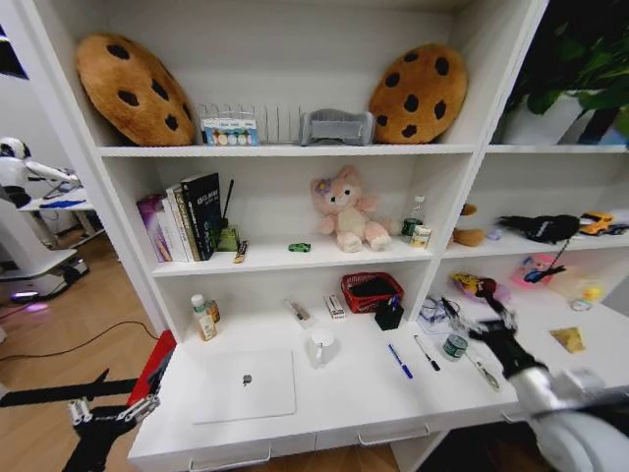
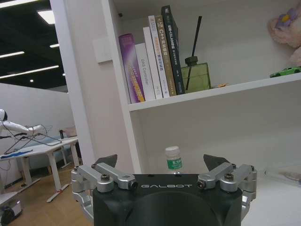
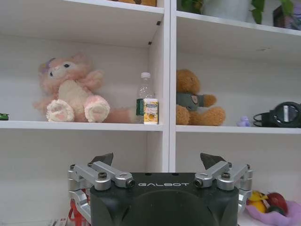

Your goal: Organize the objects on the table.

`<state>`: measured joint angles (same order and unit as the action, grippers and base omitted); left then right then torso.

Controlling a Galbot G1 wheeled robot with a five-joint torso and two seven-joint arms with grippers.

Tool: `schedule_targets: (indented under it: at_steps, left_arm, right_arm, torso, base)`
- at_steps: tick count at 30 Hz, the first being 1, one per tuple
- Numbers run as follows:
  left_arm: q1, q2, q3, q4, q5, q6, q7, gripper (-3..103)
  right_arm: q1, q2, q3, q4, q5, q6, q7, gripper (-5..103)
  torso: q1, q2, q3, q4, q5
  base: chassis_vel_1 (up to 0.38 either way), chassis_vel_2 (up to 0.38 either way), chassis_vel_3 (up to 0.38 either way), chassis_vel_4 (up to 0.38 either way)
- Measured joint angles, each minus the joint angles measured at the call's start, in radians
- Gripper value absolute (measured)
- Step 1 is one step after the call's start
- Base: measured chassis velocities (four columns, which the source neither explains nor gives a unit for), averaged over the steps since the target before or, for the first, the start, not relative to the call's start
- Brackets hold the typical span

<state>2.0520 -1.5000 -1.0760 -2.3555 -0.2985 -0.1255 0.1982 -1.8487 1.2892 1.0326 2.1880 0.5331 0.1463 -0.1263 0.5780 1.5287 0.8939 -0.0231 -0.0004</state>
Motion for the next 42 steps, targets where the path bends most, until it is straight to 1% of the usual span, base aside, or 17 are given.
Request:
schedule_targets:
  at_steps: [2, 6, 11, 14, 24, 26, 29, 30, 32, 33, 34, 35, 36, 39, 40, 41, 42]
  left_arm:
    - [0.000, 0.000, 0.000, 0.000, 0.000, 0.000, 0.000, 100]
    - [0.000, 0.000, 0.000, 0.000, 0.000, 0.000, 0.000, 100]
    - [0.000, 0.000, 0.000, 0.000, 0.000, 0.000, 0.000, 100]
    - [0.000, 0.000, 0.000, 0.000, 0.000, 0.000, 0.000, 100]
    - [0.000, 0.000, 0.000, 0.000, 0.000, 0.000, 0.000, 100]
    - [0.000, 0.000, 0.000, 0.000, 0.000, 0.000, 0.000, 100]
    - [0.000, 0.000, 0.000, 0.000, 0.000, 0.000, 0.000, 100]
    - [0.000, 0.000, 0.000, 0.000, 0.000, 0.000, 0.000, 100]
    - [0.000, 0.000, 0.000, 0.000, 0.000, 0.000, 0.000, 100]
    - [0.000, 0.000, 0.000, 0.000, 0.000, 0.000, 0.000, 100]
    - [0.000, 0.000, 0.000, 0.000, 0.000, 0.000, 0.000, 100]
    - [0.000, 0.000, 0.000, 0.000, 0.000, 0.000, 0.000, 100]
    - [0.000, 0.000, 0.000, 0.000, 0.000, 0.000, 0.000, 100]
    - [0.000, 0.000, 0.000, 0.000, 0.000, 0.000, 0.000, 100]
    - [0.000, 0.000, 0.000, 0.000, 0.000, 0.000, 0.000, 100]
    - [0.000, 0.000, 0.000, 0.000, 0.000, 0.000, 0.000, 100]
    - [0.000, 0.000, 0.000, 0.000, 0.000, 0.000, 0.000, 100]
  right_arm:
    - [-0.032, 0.042, -0.016, 0.006, -0.023, 0.023, -0.005, 100]
    - [-0.054, 0.061, -0.029, 0.012, -0.036, 0.037, -0.007, 100]
    - [-0.124, 0.096, -0.112, -0.001, -0.082, 0.053, -0.033, 100]
    - [-0.090, 0.084, -0.140, -0.042, -0.096, 0.058, -0.042, 100]
    - [0.005, 0.048, -0.190, -0.095, -0.105, 0.017, -0.032, 100]
    - [0.033, 0.035, -0.217, -0.112, -0.109, 0.010, -0.016, 100]
    - [0.064, 0.019, -0.243, -0.133, -0.109, 0.005, -0.004, 100]
    - [0.088, 0.005, -0.266, -0.145, -0.106, 0.001, 0.008, 100]
    - [0.113, -0.009, -0.291, -0.160, -0.106, 0.002, 0.015, 100]
    - [0.143, -0.026, -0.330, -0.183, -0.106, 0.012, 0.019, 100]
    - [0.167, -0.041, -0.366, -0.196, -0.107, 0.011, 0.021, 100]
    - [0.167, -0.041, -0.366, -0.196, -0.107, 0.011, 0.021, 100]
    - [0.207, -0.062, -0.420, -0.217, -0.115, -0.001, 0.032, 100]
    - [0.240, -0.078, -0.463, -0.232, -0.124, -0.011, 0.044, 100]
    - [0.280, -0.096, -0.513, -0.248, -0.128, -0.031, 0.060, 100]
    - [0.325, -0.126, -0.580, -0.260, -0.120, -0.085, 0.103, 100]
    - [0.357, -0.142, -0.627, -0.268, -0.101, -0.130, 0.147, 100]
  torso:
    - [0.000, 0.000, 0.000, 0.0000, 0.0002]
    - [0.000, 0.000, 0.000, 0.0003, -0.0002]
    - [0.000, 0.000, 0.000, 0.0002, 0.0002]
    - [0.000, 0.000, 0.000, 0.0002, 0.0001]
    - [0.001, 0.000, 0.000, 0.0001, 0.0008]
    - [0.000, 0.000, 0.000, 0.0001, -0.0001]
    - [0.000, 0.000, 0.000, 0.0000, 0.0014]
    - [0.000, 0.000, 0.000, 0.0001, -0.0005]
    - [0.000, 0.000, 0.000, -0.0003, -0.0006]
    - [0.001, 0.000, 0.001, 0.0001, 0.0019]
    - [0.001, -0.001, 0.001, 0.0006, 0.0022]
    - [0.001, -0.001, 0.001, 0.0006, 0.0022]
    - [0.000, 0.000, 0.000, 0.0003, -0.0001]
    - [0.000, 0.000, 0.000, -0.0003, -0.0004]
    - [0.000, 0.000, 0.000, -0.0004, 0.0008]
    - [0.001, 0.000, 0.000, 0.0002, 0.0009]
    - [0.000, 0.000, 0.000, 0.0002, -0.0013]
  base:
    - [0.000, 0.000, 0.000, 0.000]
    - [0.000, 0.000, 0.000, 0.000]
    - [0.000, 0.000, 0.000, 0.000]
    - [-0.035, -0.029, 0.026, 0.026]
    - [-0.136, -0.152, 0.163, 0.122]
    - [-0.211, -0.234, 0.238, 0.200]
    - [-0.218, -0.256, 0.210, 0.253]
    - [-0.253, -0.282, 0.267, 0.255]
    - [-0.253, -0.179, 0.218, 0.216]
    - [-0.163, -0.179, 0.128, 0.169]
    - [0.012, -0.151, 0.128, 0.169]
    - [0.012, -0.151, 0.128, 0.169]
    - [0.012, -0.100, 0.105, 0.061]
    - [-0.005, -0.100, 0.063, 0.017]
    - [-0.037, -0.035, 0.042, -0.077]
    - [0.000, 0.000, 0.000, 0.000]
    - [0.002, 0.105, -0.010, -0.023]
